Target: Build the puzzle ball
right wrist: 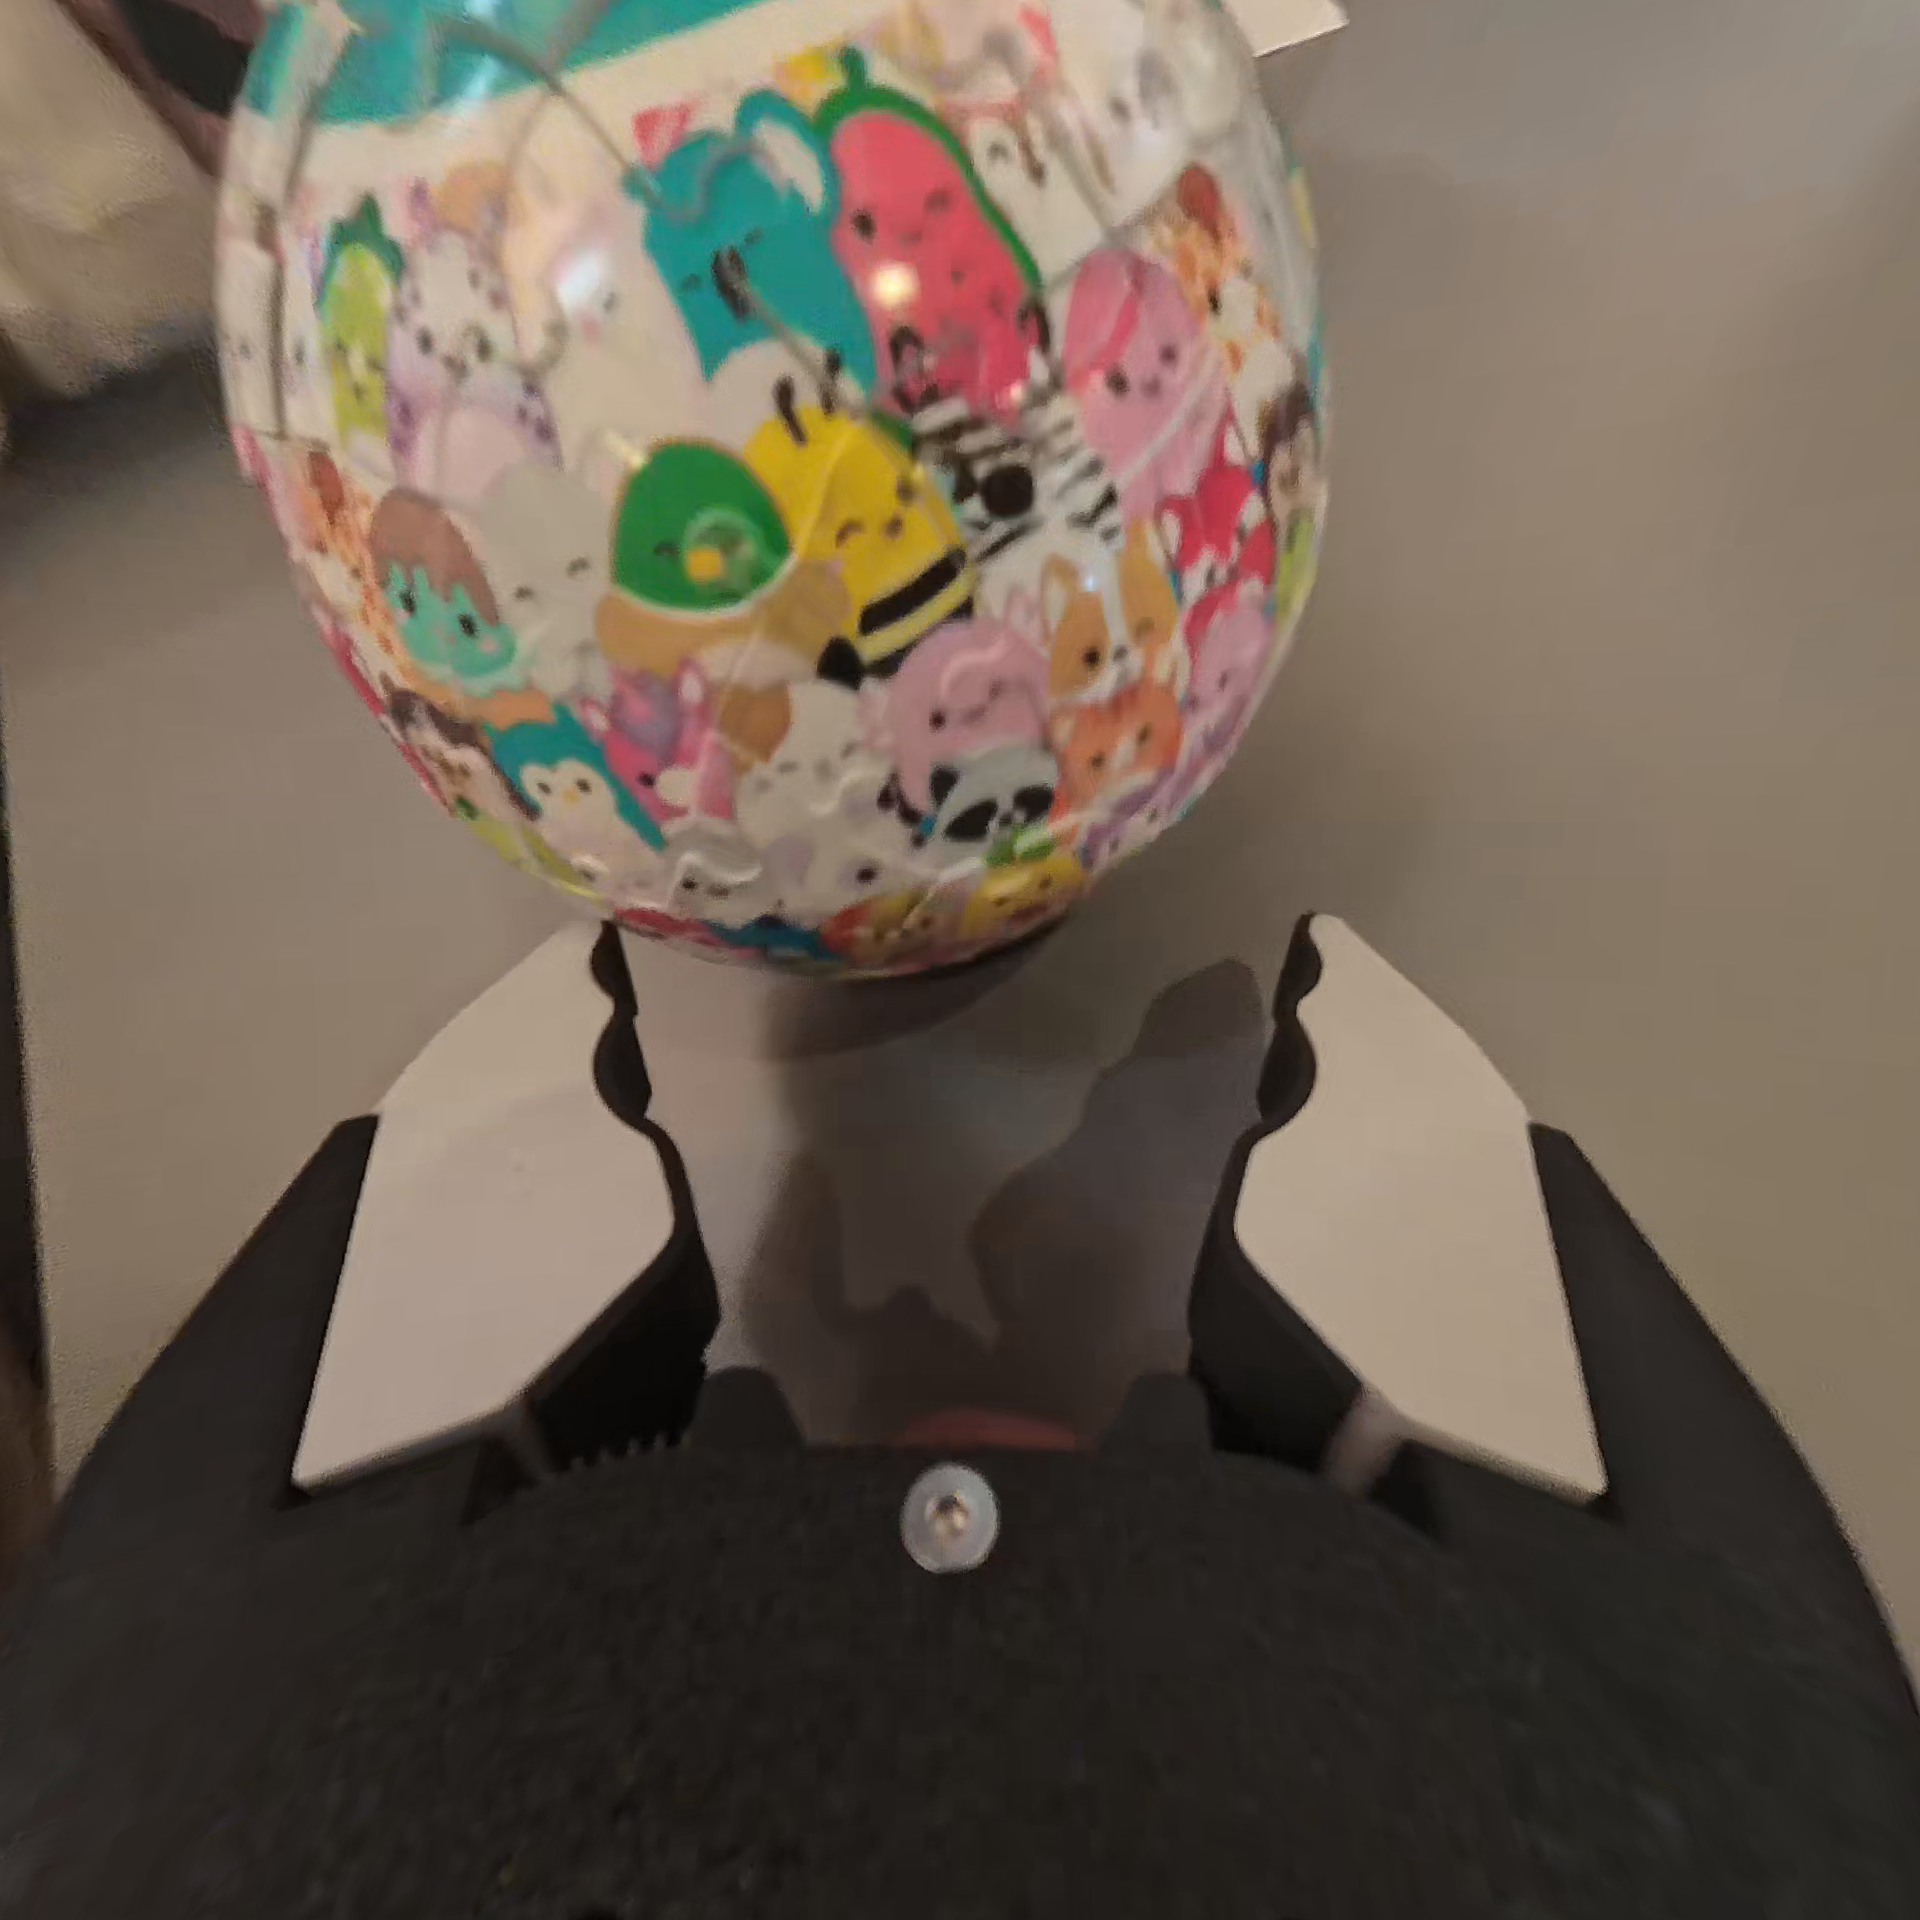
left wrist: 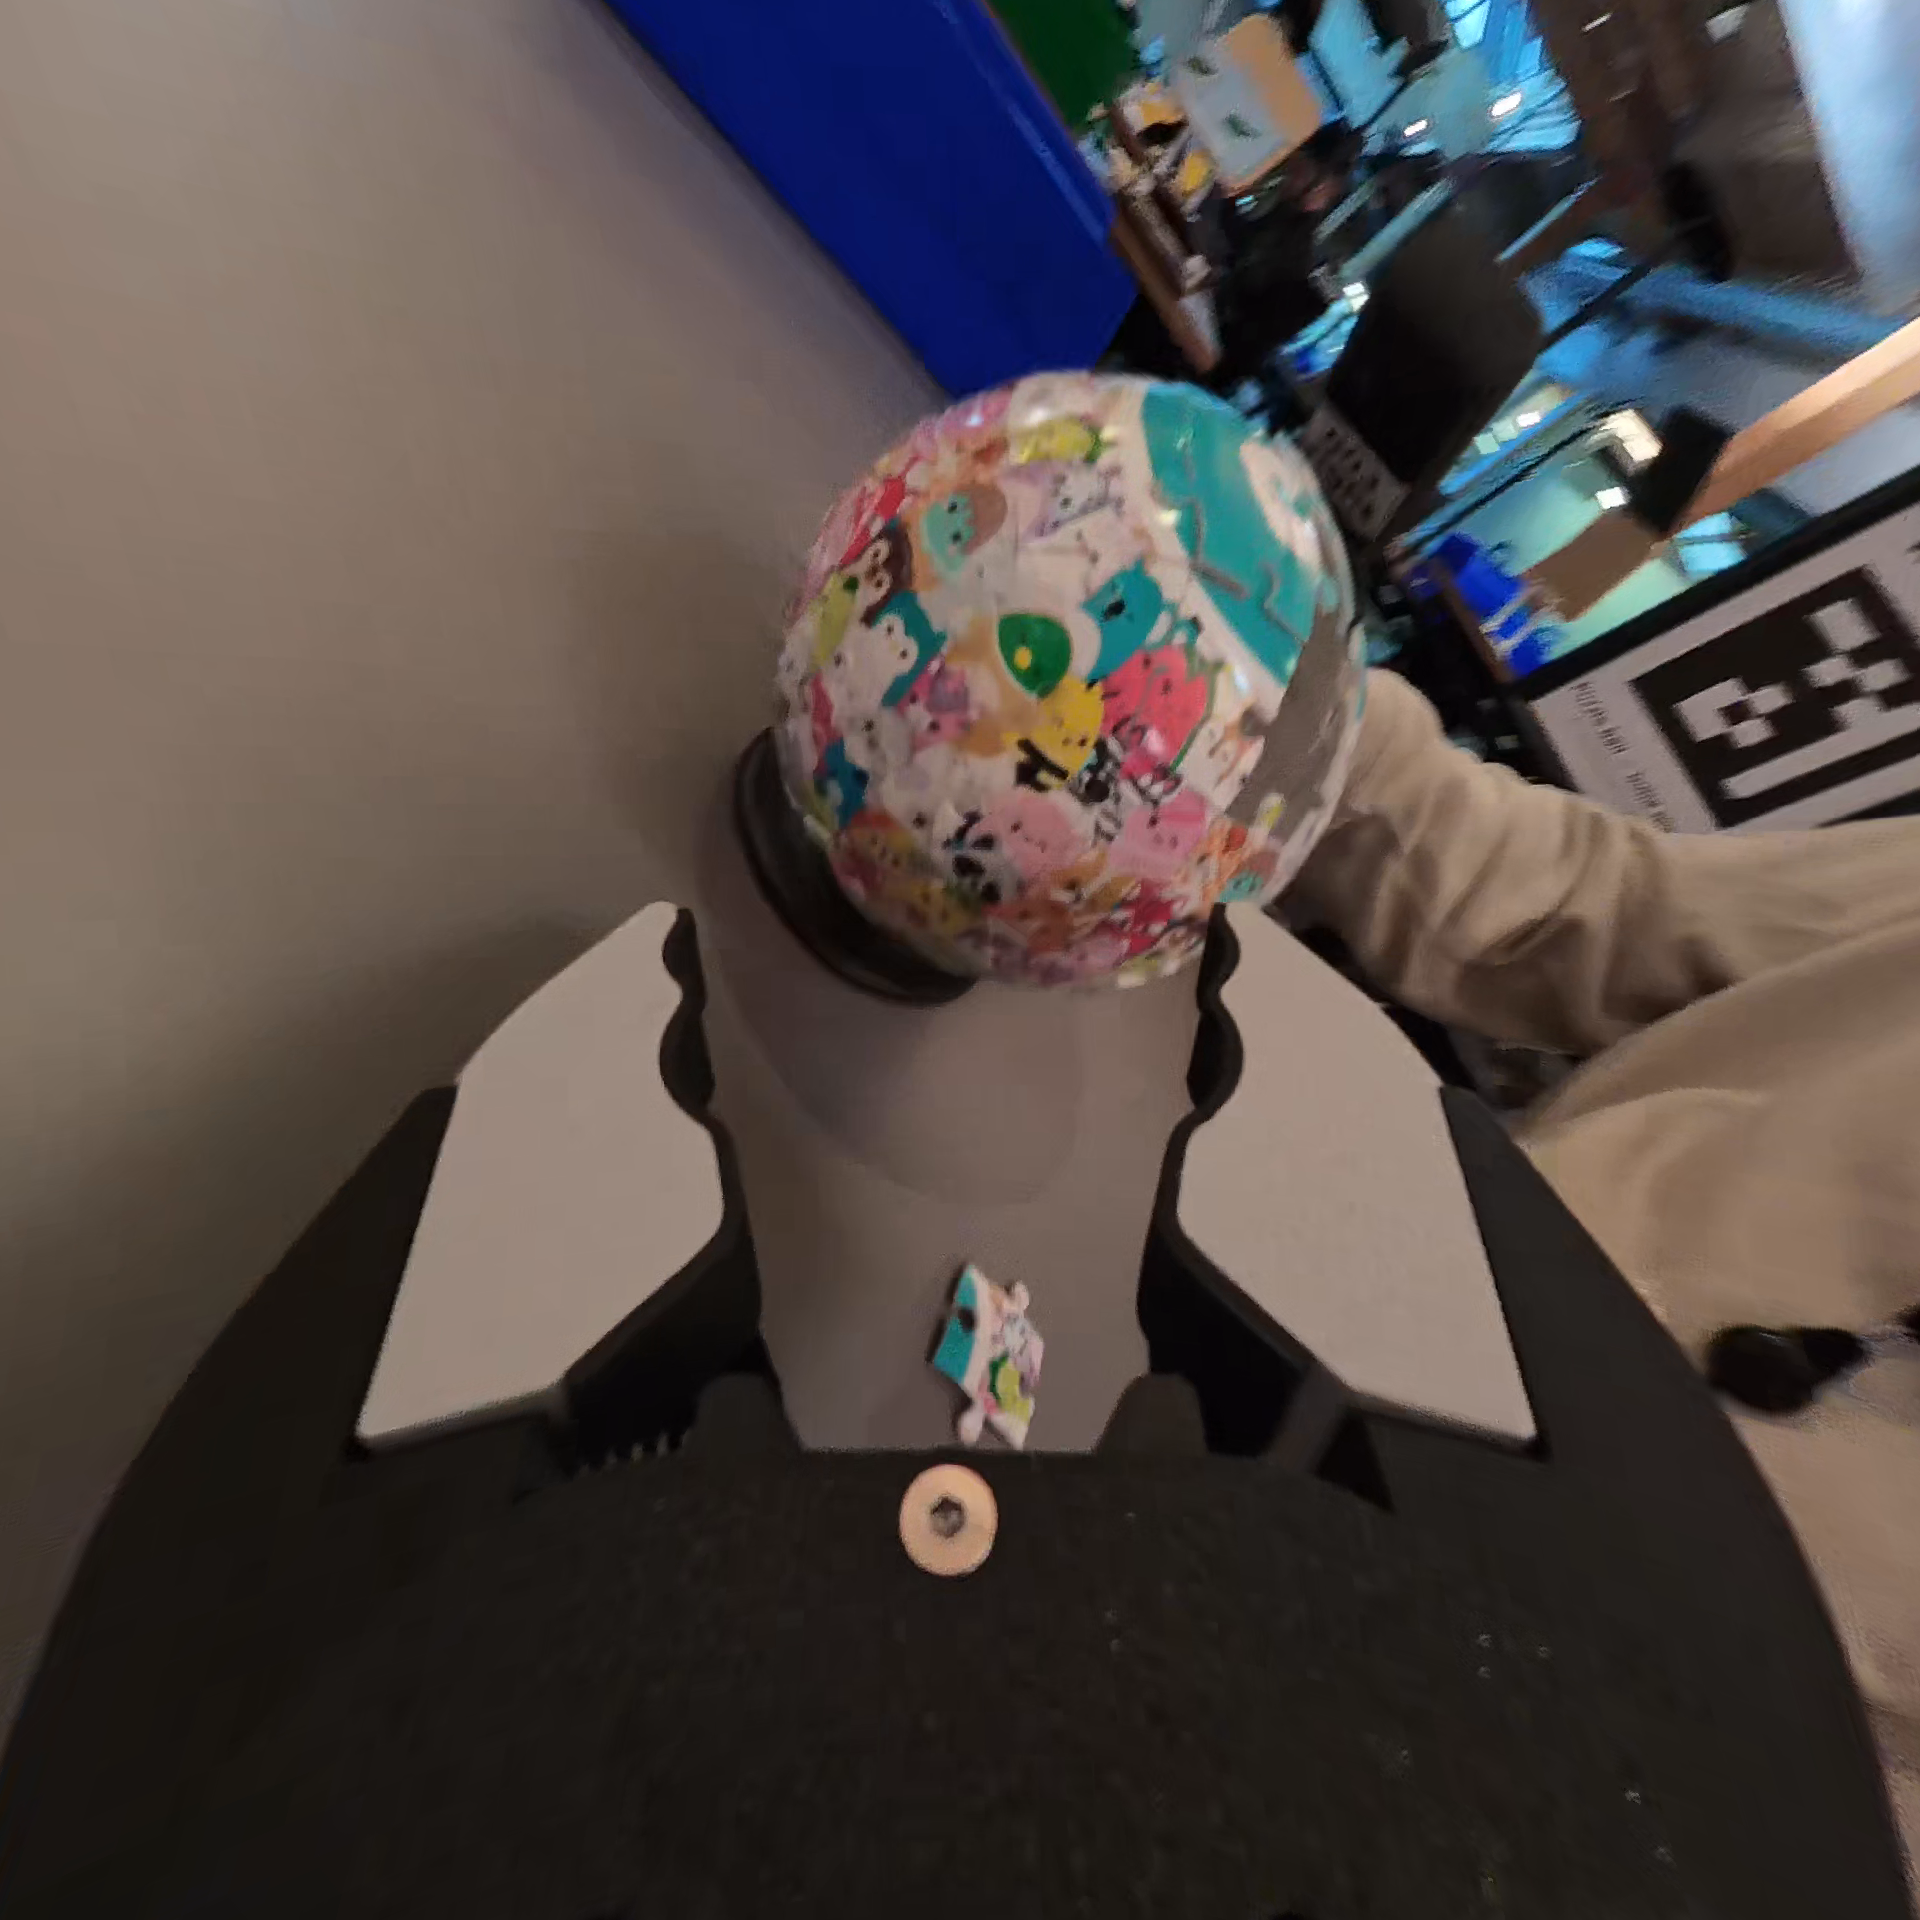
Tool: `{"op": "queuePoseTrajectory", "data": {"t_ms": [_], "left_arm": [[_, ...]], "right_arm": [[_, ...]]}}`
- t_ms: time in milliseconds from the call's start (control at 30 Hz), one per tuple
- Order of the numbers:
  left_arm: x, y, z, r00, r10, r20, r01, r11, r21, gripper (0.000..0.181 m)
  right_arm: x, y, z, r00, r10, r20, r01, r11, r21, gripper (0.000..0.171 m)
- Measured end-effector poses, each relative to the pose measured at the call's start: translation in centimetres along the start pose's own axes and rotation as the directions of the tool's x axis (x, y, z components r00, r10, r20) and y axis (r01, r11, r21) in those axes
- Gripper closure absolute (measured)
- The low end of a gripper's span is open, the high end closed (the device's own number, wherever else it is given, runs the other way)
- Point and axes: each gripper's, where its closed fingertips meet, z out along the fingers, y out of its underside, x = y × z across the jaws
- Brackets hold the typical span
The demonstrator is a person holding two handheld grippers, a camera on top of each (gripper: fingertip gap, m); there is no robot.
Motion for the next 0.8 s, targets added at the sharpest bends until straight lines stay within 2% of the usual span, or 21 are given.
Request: {"op": "queuePoseTrajectory", "data": {"t_ms": [100,167,233,333,567,700,800], "left_arm": [[1.7,-1.6,0.9,0.983,-0.03,-0.183,0.036,0.999,0.03,0.09],[2.3,-1.9,1.2,0.973,-0.019,-0.229,0.022,1.0,0.013,0.09],[2.3,-2.1,1.6,0.973,-0.007,-0.23,0.006,1.0,-0.006,0.086],[2.2,-2.5,1.8,0.975,-0.01,-0.223,0.006,1.0,-0.016,0.08],[2.0,-1.9,2.8,0.985,0.035,-0.171,-0.048,0.996,-0.071,0.063],[1.8,-1.7,3.2,0.981,0.004,-0.192,-0.017,0.998,-0.066,0.063],[1.9,-2.1,2.9,0.979,-0.012,-0.203,0.001,0.999,-0.054,0.064]], "right_arm": [[-1.3,-1.0,0.5,0.998,-0.017,0.065,0.015,1.0,0.025,0.052],[-2.1,-1.2,0.9,0.995,-0.01,0.103,0.008,1.0,0.019,0.051],[-2.0,-1.6,1.1,0.995,-0.017,0.097,0.014,1.0,0.026,0.045],[-1.2,-2.3,1.1,0.996,-0.055,0.065,0.053,0.998,0.035,0.048],[-0.1,-4.1,0.3,0.942,-0.333,-0.044,0.332,0.942,-0.041,0.048],[0.1,-4.2,0.0,0.887,-0.458,-0.054,0.452,0.886,-0.101,0.048],[0.0,-4.1,-0.1,0.895,-0.443,-0.051,0.44,0.896,-0.065,0.048]]}}
